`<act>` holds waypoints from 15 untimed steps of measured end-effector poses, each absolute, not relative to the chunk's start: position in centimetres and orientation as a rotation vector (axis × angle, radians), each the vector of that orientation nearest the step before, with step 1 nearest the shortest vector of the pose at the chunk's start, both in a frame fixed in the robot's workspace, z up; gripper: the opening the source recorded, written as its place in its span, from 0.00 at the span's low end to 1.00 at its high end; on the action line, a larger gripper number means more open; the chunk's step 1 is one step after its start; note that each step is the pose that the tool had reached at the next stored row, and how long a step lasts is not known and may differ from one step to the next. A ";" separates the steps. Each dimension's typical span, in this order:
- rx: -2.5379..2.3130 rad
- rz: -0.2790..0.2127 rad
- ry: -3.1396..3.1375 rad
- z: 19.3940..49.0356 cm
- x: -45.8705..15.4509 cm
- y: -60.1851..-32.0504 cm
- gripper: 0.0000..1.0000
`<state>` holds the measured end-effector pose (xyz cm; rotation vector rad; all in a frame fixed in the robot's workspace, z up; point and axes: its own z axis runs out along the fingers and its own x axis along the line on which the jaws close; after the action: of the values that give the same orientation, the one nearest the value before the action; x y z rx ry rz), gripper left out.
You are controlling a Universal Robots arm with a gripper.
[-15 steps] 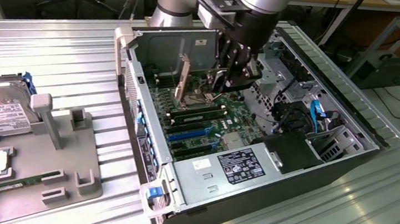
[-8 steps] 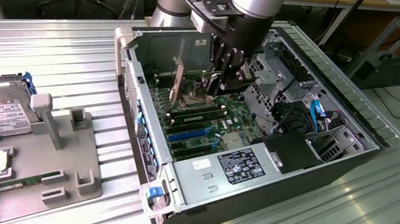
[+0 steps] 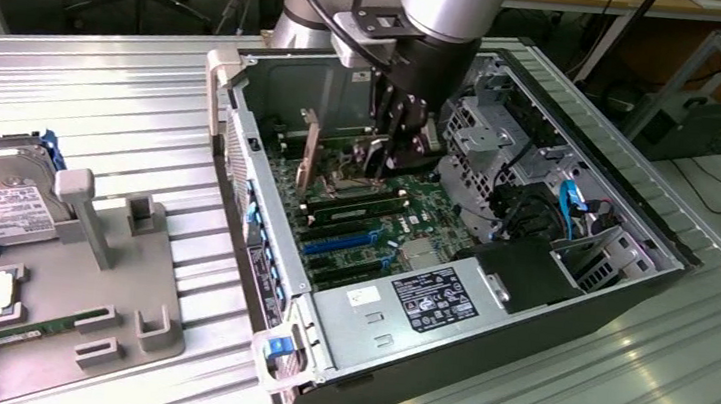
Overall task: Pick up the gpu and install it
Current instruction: 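Insert the gpu into the slot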
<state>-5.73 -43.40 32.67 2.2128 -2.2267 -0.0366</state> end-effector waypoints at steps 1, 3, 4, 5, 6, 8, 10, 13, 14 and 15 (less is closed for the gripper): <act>2.213 -0.037 -2.227 32.6 -5.7 -43.4 0.28; 2.212 -0.037 -2.227 32.5 -5.8 -43.5 0.28; 2.213 -0.037 -2.227 32.4 -5.8 -43.5 0.28; 2.212 -0.037 -2.227 32.3 -5.9 -43.5 0.28; 2.213 -0.037 -2.227 32.2 -6.1 -43.5 0.28; 2.213 -0.037 -2.227 31.9 -6.4 -43.5 0.28; 2.213 -0.037 -2.227 31.6 -6.4 -43.5 0.28; 2.215 -0.032 -2.229 31.2 -6.5 -43.5 0.28; 2.216 -0.029 -2.230 31.1 -6.5 -43.5 0.28; 2.216 -0.029 -2.231 31.1 -6.6 -43.5 0.28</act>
<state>-6.55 -43.54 31.05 2.2161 -2.2306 -0.0291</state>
